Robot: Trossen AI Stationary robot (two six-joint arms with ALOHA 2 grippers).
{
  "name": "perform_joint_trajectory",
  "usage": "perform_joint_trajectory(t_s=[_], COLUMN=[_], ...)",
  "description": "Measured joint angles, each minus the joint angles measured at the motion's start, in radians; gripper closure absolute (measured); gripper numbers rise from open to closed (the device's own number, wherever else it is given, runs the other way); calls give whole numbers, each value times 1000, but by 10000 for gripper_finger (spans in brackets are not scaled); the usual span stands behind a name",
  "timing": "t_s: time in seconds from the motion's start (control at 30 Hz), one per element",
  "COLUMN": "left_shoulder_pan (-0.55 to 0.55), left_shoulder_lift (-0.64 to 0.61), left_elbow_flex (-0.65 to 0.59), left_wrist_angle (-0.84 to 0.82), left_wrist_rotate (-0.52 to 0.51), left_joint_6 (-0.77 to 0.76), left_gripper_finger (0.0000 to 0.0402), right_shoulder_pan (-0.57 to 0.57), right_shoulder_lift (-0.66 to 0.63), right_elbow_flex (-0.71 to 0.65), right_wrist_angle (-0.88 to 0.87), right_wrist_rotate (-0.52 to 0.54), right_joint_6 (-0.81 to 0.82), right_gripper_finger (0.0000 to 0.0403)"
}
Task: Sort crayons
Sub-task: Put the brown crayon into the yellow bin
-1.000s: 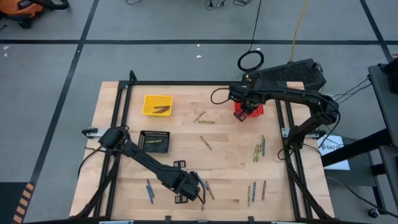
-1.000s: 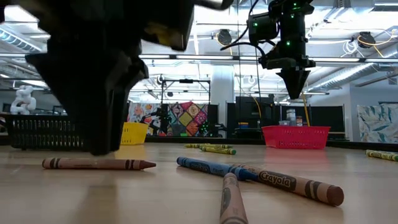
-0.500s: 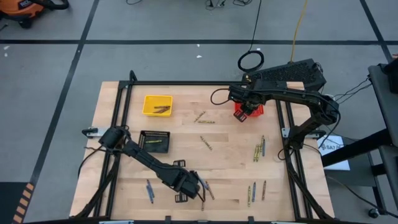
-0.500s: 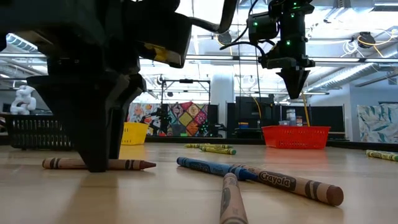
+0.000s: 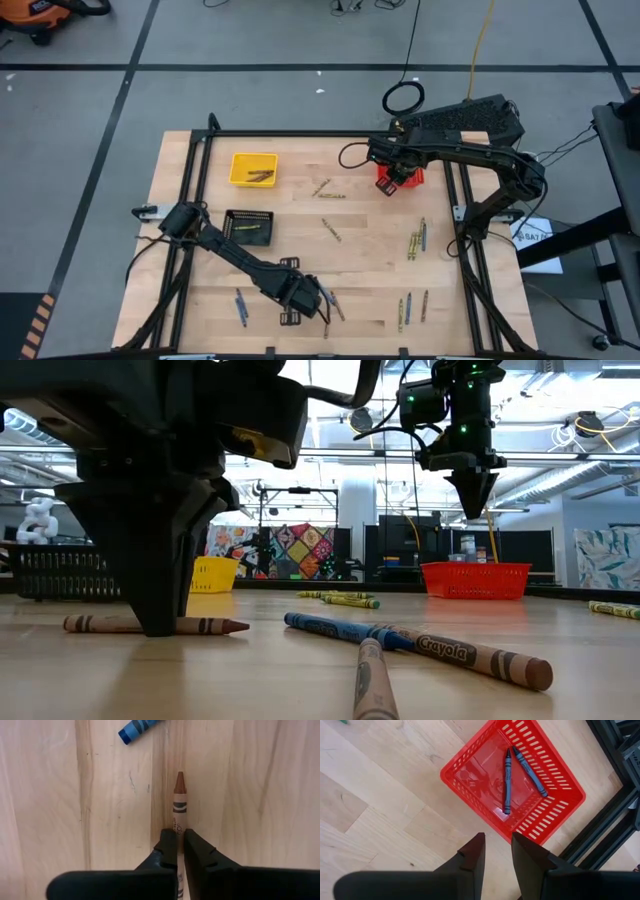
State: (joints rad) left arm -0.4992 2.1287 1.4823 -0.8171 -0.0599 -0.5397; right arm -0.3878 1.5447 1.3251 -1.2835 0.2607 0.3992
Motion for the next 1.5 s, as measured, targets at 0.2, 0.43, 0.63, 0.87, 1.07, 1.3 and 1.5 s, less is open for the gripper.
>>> perform_joint_trajectory(t_s=[0.2, 0.43, 0.63, 0.87, 1.07, 1.3, 1.5], left_shoulder_pan=[3, 21, 59, 115, 162, 224, 300], left_shoulder_lift=[-50, -130, -183, -242, -316, -434, -573], left_elbow_flex=[-5, -5, -11, -21, -21, -101, -304], left_wrist_angle=[-16, -154, -199, -292, -356, -337, -255], left_wrist_rotate=[4, -46, -54, -112, -158, -181, -182], left_joint_6=[27, 57, 115, 166, 208, 233, 233], left_gripper_finger=[399, 400, 400, 400, 401, 401, 401], right_shoulder_pan=[0, 0, 2, 2, 3, 3, 3], right_shoulder_lift=[0, 0, 0, 0, 0, 0, 0], right_elbow_flex=[0, 0, 0, 0, 0, 0, 0], right_wrist_angle=[0, -5, -5, -8, -8, -7, 1], right_wrist_rotate=[0, 0, 0, 0, 0, 2, 3], right_joint_6=[0, 0, -11, -11, -11, -19, -27], right_gripper_finger=[321, 321, 321, 321, 321, 321, 321])
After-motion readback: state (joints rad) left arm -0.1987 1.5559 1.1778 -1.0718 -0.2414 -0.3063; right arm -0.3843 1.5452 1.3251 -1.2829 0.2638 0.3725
